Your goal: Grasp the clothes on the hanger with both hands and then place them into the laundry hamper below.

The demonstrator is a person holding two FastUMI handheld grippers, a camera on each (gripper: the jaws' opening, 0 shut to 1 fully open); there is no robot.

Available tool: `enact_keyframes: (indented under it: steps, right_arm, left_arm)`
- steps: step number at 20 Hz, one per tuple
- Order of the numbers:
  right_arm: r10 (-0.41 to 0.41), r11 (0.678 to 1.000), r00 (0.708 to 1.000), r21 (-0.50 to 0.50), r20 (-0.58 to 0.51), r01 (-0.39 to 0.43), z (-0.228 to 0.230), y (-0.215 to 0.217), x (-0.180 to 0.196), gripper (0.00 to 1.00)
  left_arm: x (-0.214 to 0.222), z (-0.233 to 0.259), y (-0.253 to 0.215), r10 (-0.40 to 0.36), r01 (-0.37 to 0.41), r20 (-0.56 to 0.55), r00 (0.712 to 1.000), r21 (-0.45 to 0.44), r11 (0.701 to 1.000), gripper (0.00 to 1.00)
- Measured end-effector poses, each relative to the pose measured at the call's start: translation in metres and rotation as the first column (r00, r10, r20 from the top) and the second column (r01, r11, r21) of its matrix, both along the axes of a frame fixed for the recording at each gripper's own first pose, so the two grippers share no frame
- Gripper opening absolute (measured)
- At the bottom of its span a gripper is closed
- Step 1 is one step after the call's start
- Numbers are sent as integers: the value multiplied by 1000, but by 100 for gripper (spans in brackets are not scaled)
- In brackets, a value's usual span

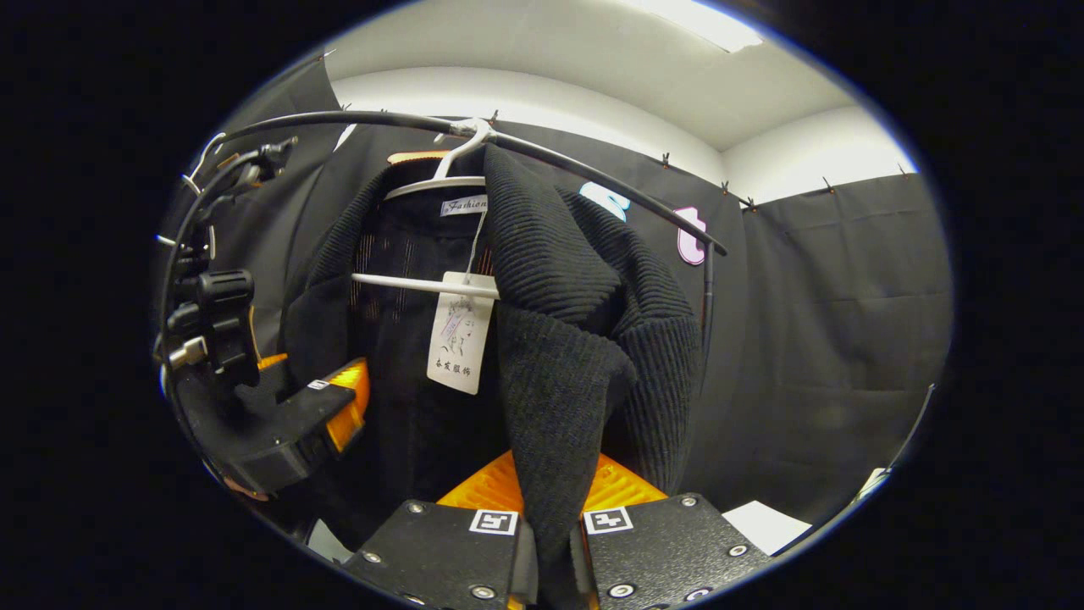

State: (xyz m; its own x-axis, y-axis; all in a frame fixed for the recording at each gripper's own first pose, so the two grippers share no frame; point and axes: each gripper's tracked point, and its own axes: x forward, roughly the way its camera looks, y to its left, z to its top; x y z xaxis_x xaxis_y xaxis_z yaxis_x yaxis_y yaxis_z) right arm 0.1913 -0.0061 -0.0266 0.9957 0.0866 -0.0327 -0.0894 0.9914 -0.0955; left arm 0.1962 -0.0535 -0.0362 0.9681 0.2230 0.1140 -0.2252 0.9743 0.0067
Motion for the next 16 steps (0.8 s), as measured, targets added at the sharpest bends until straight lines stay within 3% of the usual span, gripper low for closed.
enact_keyframes:
  steps: [4,7,12,14,15,16]
  right_arm:
    - [-42,999,999,33,13,42,3,-12,-1,15]
    - [-46,998,999,54,22,45,10,-17,-1,14]
    - [-52,994,997,96,63,46,26,-21,-18,14]
    - [-57,992,996,116,74,48,33,-26,-28,13]
    - [-69,992,993,115,92,58,40,-30,-33,12]
    - [-78,992,991,105,109,66,45,-35,-38,8]
  left_arm:
    - [-7,19,61,120,-124,74,990,60,990,96]
    - [-12,35,79,108,-116,97,989,79,990,99]
    - [-15,47,60,-56,46,67,996,149,988,23]
    - [-17,42,44,-157,155,38,987,47,987,20]
    - [-21,41,42,-170,171,41,985,-11,985,18]
    - [-24,41,39,-193,195,32,981,-52,979,10]
